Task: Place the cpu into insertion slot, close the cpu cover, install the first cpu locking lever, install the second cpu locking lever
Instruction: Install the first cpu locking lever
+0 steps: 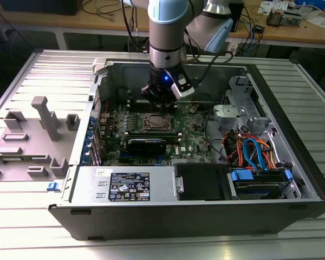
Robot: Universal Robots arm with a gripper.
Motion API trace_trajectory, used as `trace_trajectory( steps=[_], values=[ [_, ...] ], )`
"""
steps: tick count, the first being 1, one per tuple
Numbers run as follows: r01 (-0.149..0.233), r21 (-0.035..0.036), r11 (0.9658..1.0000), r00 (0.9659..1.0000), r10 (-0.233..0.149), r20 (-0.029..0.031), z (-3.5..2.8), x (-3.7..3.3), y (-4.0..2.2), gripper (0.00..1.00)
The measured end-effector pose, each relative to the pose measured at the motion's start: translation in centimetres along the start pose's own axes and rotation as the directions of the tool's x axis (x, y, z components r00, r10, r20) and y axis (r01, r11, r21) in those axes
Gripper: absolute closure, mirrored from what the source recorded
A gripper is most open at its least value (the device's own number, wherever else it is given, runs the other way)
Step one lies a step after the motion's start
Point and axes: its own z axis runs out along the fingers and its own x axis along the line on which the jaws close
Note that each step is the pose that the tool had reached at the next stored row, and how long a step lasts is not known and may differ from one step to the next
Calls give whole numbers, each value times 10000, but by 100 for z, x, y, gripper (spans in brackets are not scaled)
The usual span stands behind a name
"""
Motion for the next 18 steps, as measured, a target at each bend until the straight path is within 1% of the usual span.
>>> trace_trajectory(
  steps=[11,18],
  values=[
    [0,6,10000,10000,0,-3,38,-7,-33,89],
    [0,5,10000,10000,0,-3,74,-20,-35,89]
  ],
)
